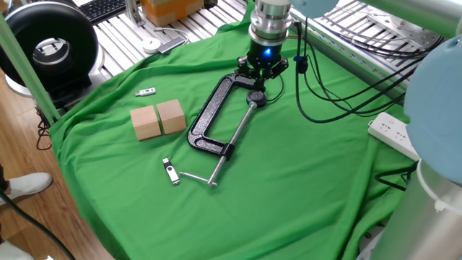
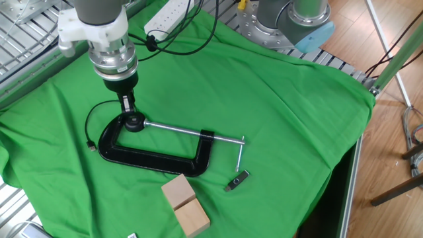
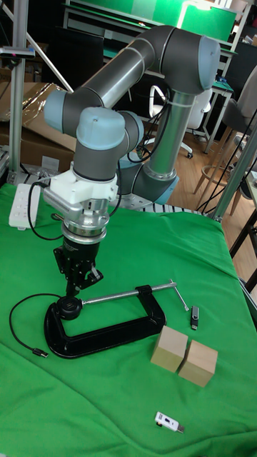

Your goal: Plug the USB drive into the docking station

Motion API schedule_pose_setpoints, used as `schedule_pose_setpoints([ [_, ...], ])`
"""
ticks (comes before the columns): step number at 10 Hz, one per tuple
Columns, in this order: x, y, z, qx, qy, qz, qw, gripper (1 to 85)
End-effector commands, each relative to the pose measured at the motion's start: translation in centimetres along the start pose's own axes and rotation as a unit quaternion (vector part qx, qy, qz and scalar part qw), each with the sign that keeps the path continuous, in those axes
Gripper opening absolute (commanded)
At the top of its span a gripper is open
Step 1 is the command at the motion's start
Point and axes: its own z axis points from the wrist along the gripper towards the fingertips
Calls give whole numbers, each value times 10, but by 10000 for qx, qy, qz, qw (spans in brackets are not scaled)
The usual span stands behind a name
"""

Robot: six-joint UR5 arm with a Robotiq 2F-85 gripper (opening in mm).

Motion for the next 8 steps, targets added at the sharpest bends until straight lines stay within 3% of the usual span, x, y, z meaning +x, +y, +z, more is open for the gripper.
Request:
schedule_pose_setpoints([
  [1,9,-1,11,-77,178,85,9998,17],
  [3,7,1,17,-11,53,78,10000,17],
  [8,3,1,14,-86,36,81,9999,17],
])
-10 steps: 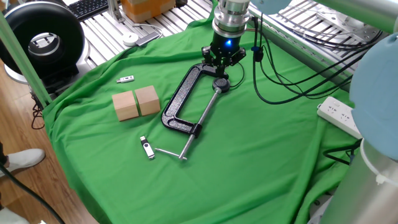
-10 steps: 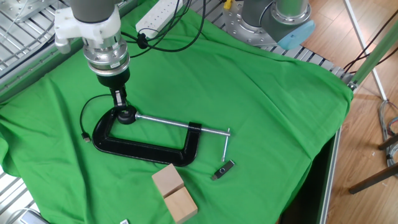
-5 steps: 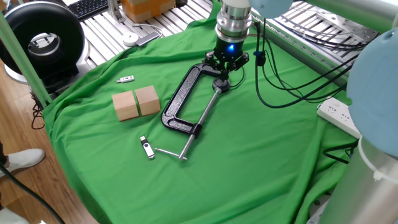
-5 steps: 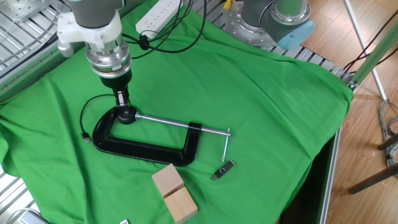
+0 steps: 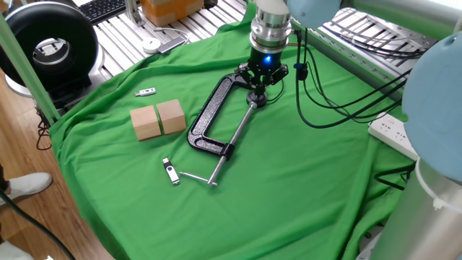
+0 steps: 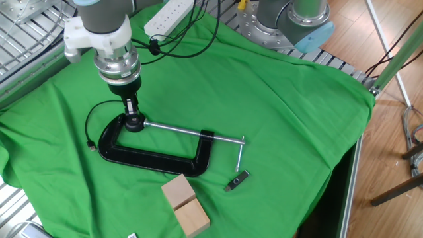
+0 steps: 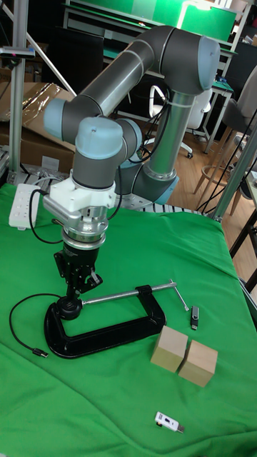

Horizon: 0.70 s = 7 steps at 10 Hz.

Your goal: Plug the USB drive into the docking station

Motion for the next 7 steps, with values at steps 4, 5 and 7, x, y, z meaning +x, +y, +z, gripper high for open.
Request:
schedule_pose_setpoints([
  [4,-8,0,-9,-120,34,44,9999,17],
  [5,-8,3,-8,-159,47,47,9999,17],
  [7,-7,5,-5,-147,27,45,9999,17],
])
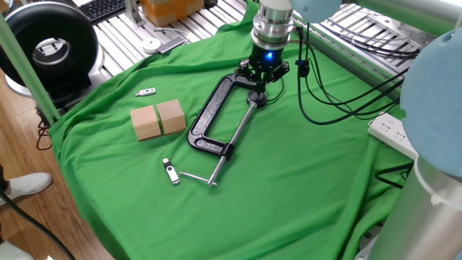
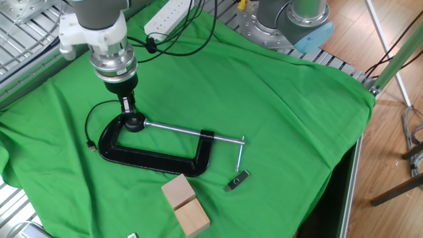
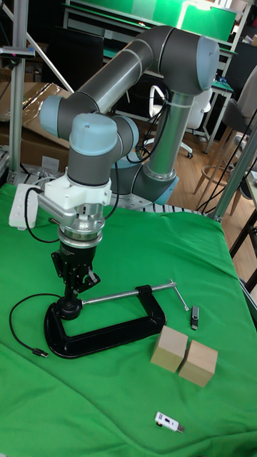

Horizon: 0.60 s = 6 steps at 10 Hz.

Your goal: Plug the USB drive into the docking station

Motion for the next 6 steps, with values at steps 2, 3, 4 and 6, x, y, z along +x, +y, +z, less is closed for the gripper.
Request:
schedule_pose_setpoints([
  [2,3,4,2,-87,63,41,9999,17],
  [3,4,3,2,-88,74,42,9999,17],
  [4,4,3,3,-82,69,41,9999,17],
  [6,3,2,3,-81,58,41,9999,17],
])
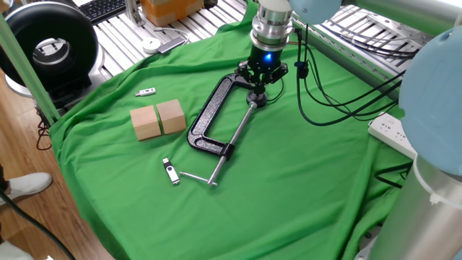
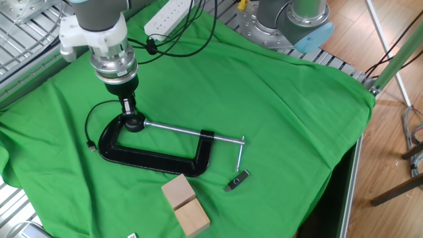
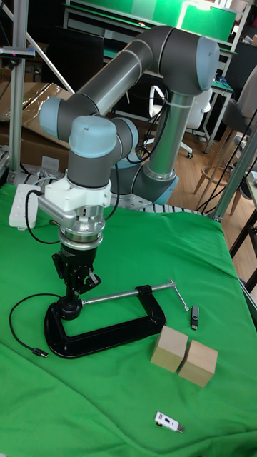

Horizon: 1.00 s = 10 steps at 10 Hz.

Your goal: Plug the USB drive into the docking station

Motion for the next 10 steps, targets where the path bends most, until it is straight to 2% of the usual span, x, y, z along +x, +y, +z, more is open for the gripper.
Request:
schedule_pose_setpoints([
  [1,-1,0,0,-48,3,37,10000,17],
  [5,0,1,0,-98,15,40,9999,17],
  [10,-7,1,-2,-169,-46,41,9998,17],
])
